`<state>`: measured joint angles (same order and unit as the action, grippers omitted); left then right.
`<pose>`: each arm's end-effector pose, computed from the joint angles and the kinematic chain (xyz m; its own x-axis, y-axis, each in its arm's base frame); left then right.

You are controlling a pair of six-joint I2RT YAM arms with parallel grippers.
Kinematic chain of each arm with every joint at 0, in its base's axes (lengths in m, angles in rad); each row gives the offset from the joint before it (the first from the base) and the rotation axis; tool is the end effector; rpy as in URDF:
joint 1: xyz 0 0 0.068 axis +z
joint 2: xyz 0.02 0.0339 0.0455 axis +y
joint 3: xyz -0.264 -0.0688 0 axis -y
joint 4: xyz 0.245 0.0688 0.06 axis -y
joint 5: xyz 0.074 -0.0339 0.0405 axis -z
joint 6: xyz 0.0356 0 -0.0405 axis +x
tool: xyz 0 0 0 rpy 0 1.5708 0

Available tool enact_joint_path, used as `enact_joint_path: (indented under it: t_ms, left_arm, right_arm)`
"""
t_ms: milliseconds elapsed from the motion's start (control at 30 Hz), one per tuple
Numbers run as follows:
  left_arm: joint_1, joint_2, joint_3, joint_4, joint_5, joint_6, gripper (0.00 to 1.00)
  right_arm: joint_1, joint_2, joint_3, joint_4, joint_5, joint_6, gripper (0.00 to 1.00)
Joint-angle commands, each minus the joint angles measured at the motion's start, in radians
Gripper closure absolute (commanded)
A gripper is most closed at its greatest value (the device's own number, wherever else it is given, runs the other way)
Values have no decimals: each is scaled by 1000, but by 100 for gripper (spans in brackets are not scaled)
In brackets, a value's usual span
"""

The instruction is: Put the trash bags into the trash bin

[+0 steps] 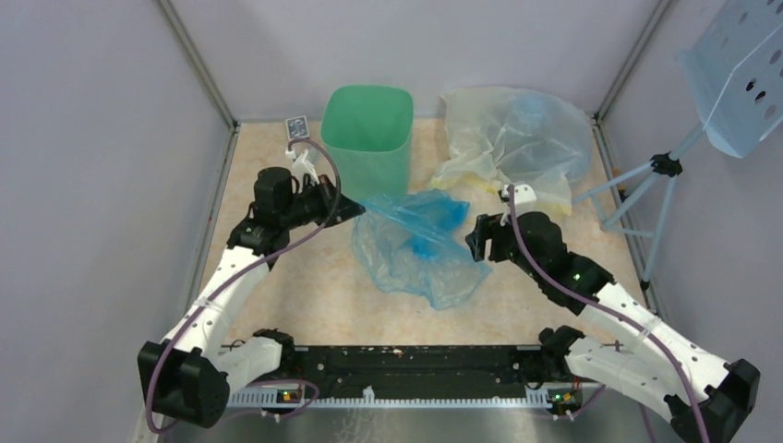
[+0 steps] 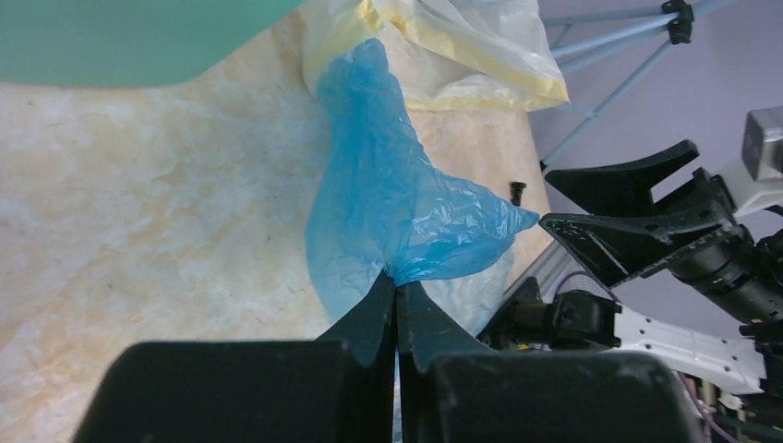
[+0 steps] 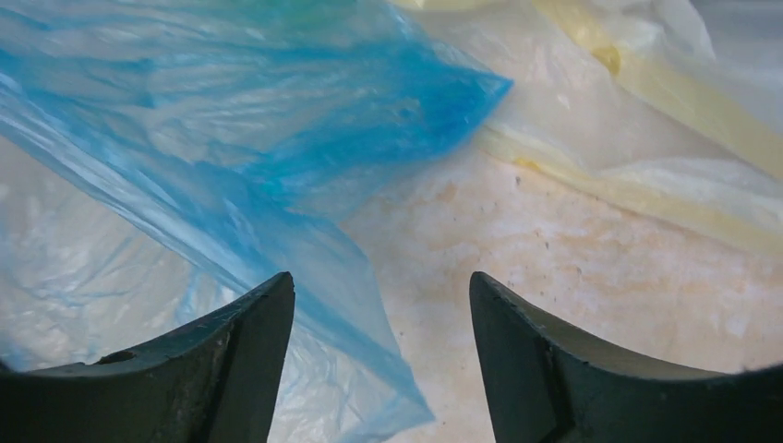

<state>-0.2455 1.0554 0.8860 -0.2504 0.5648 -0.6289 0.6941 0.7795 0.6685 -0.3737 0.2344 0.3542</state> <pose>0.2248 -0.0760 0.3186 -0.7194 -0.3320 -0.6101 0.3169 0.6248 -0.7136 0.1425 0.1078 0.2809 -0.4969 0.0253 -0.8674 -0.3112 0.9279 0.2054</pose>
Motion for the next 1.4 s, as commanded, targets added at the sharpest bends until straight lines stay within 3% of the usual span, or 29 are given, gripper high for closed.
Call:
enact_joint_path:
  t_ms: [0,167,233,300,433,467,800,1000,1167,1367]
  left_arm:
    - [1,23,-35,152,117,-92,100]
    - [-6,36,-27,174,129,-112,100]
    - [-13,37,-22,177,125,-114,100]
    - [-21,40,-17,176,119,-116,100]
    - [-41,46,-13,176,111,-123,100]
    - [-47,46,-13,176,107,-124,100]
    - [-90,42,-5,153,78,-109,100]
    - [-95,26,25,95,84,-70,100]
    - [-98,6,76,21,98,-27,100]
    - [-98,-14,158,-65,148,21,100]
  right_arm:
    - [69,27,129,-3,-50,-119,28]
    - [276,82,170,46,77,-192,24]
    - [339,103,186,70,97,-222,32]
    - [400,109,182,126,82,-254,44]
    - [515,146,156,259,108,-305,93]
    - [538,168,150,296,123,-315,100]
    - [627,544,46,831,346,-470,100]
    - [626,824,70,1033,488,-595,100]
    - [608,1007,103,1148,620,-678,100]
    - [507,972,62,1068,631,-578,100]
